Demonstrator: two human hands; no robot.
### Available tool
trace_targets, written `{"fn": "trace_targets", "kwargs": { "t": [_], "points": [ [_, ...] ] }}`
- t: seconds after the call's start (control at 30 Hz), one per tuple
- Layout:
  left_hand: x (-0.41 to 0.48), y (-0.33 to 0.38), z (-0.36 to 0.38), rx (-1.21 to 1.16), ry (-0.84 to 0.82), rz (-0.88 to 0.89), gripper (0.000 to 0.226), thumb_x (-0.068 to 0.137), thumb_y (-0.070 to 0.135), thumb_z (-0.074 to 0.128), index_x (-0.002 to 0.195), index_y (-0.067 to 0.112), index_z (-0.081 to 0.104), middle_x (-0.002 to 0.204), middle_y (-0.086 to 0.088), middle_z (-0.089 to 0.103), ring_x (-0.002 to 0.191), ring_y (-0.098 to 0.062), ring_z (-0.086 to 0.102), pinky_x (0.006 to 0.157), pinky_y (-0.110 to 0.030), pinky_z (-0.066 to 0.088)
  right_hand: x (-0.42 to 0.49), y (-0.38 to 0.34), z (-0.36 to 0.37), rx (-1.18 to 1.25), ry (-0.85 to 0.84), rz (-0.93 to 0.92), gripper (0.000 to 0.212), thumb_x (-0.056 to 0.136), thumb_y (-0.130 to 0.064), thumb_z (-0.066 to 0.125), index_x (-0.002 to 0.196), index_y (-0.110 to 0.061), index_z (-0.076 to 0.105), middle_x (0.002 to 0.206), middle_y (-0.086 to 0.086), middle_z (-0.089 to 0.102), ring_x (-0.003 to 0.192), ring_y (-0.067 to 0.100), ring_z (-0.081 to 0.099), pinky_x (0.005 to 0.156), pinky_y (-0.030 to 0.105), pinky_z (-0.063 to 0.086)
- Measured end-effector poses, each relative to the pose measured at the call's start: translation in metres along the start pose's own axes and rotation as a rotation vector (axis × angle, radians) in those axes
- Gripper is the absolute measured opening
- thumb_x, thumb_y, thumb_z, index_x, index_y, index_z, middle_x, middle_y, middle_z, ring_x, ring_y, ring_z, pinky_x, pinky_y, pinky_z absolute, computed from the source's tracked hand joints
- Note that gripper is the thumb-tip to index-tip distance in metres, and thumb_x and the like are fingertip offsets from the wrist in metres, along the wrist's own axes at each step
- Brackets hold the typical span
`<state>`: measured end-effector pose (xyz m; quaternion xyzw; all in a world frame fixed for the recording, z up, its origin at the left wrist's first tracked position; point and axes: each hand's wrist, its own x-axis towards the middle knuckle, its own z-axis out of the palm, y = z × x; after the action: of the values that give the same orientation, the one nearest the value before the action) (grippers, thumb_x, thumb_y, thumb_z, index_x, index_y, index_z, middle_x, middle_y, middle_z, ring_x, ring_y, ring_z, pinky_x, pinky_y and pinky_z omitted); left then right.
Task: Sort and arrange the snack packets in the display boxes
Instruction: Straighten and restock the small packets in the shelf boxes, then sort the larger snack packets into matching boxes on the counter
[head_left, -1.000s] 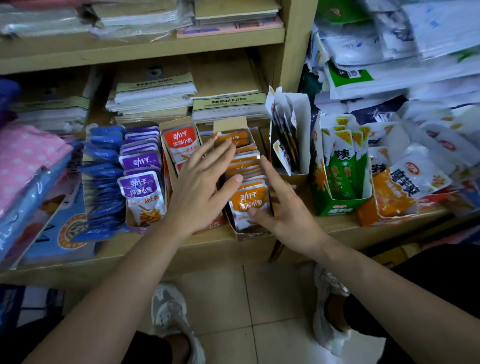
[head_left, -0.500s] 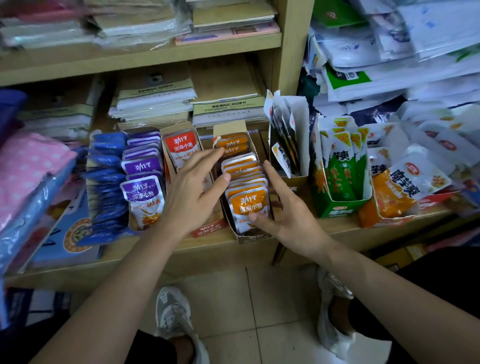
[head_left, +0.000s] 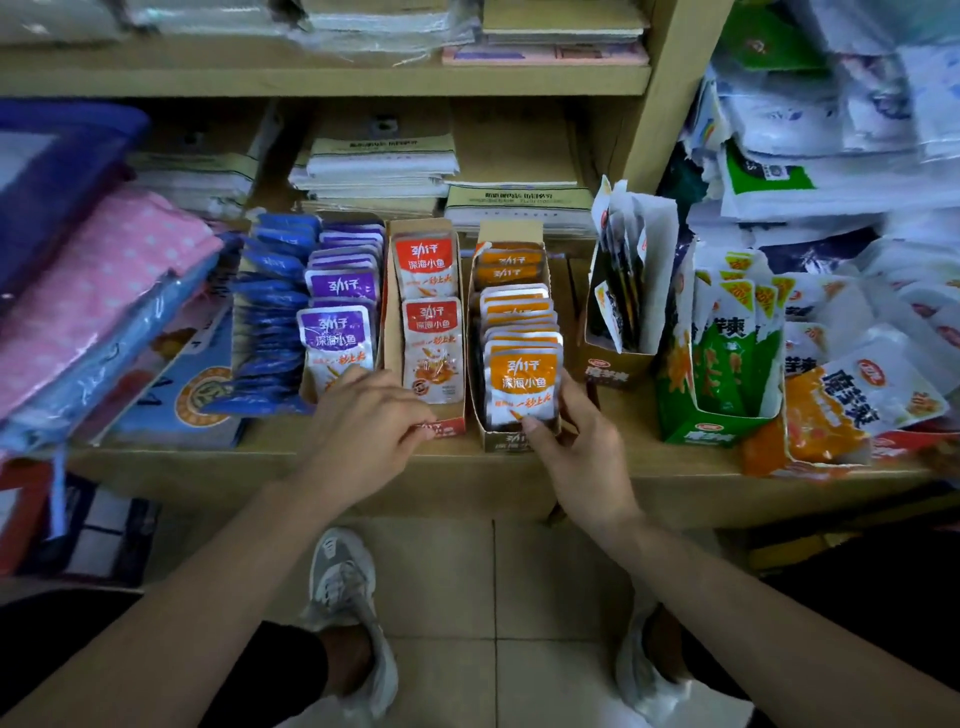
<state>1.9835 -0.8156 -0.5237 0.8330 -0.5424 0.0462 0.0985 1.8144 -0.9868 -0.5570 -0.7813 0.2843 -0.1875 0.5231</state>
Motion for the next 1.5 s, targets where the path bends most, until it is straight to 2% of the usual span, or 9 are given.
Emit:
{"fn": "trace_targets", "kwargs": {
  "t": [0.23, 0.33, 0.53, 0.73, 0.83, 0.93, 1.07, 1.3, 1.5],
  "points": [
    [-0.011, -0.012, 0.001, 0.048, 0.081, -0.042, 0.016, 0.077, 0.028, 0.084, 0.091, 0.029, 0.078, 0.085, 0.012, 0.076, 0.082, -0.013, 0.067, 0.084, -0.034, 0.04, 0.012, -0.011, 0.023, 0.06, -0.057, 0.014, 0.067, 0.095, -0.02, 0.067, 0.154, -0.025, 0.036, 0.138, -0.013, 0.059, 0.13, 0.001, 0.052, 0.105, 0.019, 0.046],
    [-0.012, -0.011, 0.005, 0.047, 0.101, -0.062, 0.014, 0.078, 0.027, 0.083, 0.09, 0.028, 0.078, 0.084, 0.011, 0.075, 0.081, -0.014, 0.067, 0.082, -0.034, 0.043, 0.012, -0.016, 0.029, 0.091, -0.104, 0.015, 0.064, 0.097, -0.018, 0.064, 0.154, -0.023, 0.036, 0.138, -0.009, 0.059, 0.129, 0.003, 0.052, 0.097, 0.007, 0.044],
    [-0.01, -0.004, 0.004, 0.008, 0.164, -0.126, 0.023, 0.08, 0.035, 0.08, 0.102, 0.027, 0.078, 0.091, 0.009, 0.076, 0.085, -0.014, 0.068, 0.086, -0.036, 0.049, 0.019, -0.019, 0.024, 0.06, -0.144, 0.031, 0.065, 0.096, -0.023, 0.066, 0.154, -0.026, 0.036, 0.136, -0.011, 0.06, 0.124, 0.0, 0.054, 0.09, 0.002, 0.044],
    [-0.002, 0.018, -0.009, -0.094, 0.283, -0.151, 0.018, 0.08, 0.029, 0.081, 0.098, 0.024, 0.079, 0.091, 0.008, 0.076, 0.087, -0.016, 0.068, 0.082, -0.036, 0.053, 0.012, -0.019, -0.008, 0.021, -0.145, 0.089, 0.08, 0.089, -0.034, 0.075, 0.156, -0.027, 0.031, 0.141, -0.017, 0.05, 0.129, 0.007, 0.053, 0.105, 0.032, 0.05],
    [0.004, 0.041, -0.016, -0.161, 0.3, -0.108, 0.016, 0.082, 0.029, 0.078, 0.097, 0.023, 0.08, 0.09, 0.008, 0.076, 0.088, -0.015, 0.068, 0.082, -0.035, 0.053, 0.002, -0.023, -0.044, -0.081, -0.076, 0.018, 0.066, 0.089, -0.023, 0.075, 0.148, -0.022, 0.046, 0.13, -0.011, 0.058, 0.115, 0.007, 0.061, 0.093, 0.02, 0.053],
    [0.014, 0.072, -0.025, -0.262, 0.292, -0.025, 0.017, 0.084, 0.031, 0.075, 0.1, 0.025, 0.078, 0.093, 0.011, 0.075, 0.092, -0.013, 0.066, 0.083, -0.034, 0.053, -0.008, -0.029, -0.087, -0.269, 0.121, -0.242, 0.036, 0.089, -0.008, 0.073, 0.123, -0.016, 0.07, 0.111, -0.006, 0.072, 0.095, 0.003, 0.068, 0.082, 0.006, 0.049],
    [0.048, 0.114, -0.028, -0.293, 0.238, 0.083, 0.022, 0.088, 0.03, 0.072, 0.109, 0.027, 0.077, 0.101, 0.012, 0.074, 0.097, -0.011, 0.063, 0.086, -0.03, 0.052, -0.006, -0.029, -0.129, -0.603, 0.287, -0.469, 0.021, 0.086, -0.01, 0.076, 0.106, -0.015, 0.076, 0.099, -0.003, 0.074, 0.09, 0.011, 0.067, 0.084, 0.027, 0.057],
    [0.109, 0.133, 0.02, 0.007, 0.137, 0.152, 0.049, 0.094, 0.033, 0.063, 0.141, 0.02, 0.058, 0.142, 0.004, 0.057, 0.128, -0.023, 0.048, 0.1, -0.041, 0.047, 0.008, 0.009, -0.144, -0.875, 0.096, -0.47, 0.036, 0.076, -0.01, 0.084, 0.11, -0.014, 0.073, 0.121, 0.001, 0.059, 0.103, 0.027, 0.06, 0.081, 0.046, 0.056],
    [0.116, 0.137, 0.037, -0.041, 0.132, 0.193, 0.031, 0.097, 0.021, 0.06, 0.127, 0.019, 0.066, 0.12, 0.005, 0.066, 0.114, -0.024, 0.056, 0.089, -0.042, 0.046, 0.011, 0.02, -0.151, -0.863, 0.123, -0.496, 0.023, 0.086, -0.007, 0.075, 0.108, -0.012, 0.074, 0.13, 0.004, 0.054, 0.108, 0.028, 0.062, 0.082, 0.043, 0.058]
  ]
}}
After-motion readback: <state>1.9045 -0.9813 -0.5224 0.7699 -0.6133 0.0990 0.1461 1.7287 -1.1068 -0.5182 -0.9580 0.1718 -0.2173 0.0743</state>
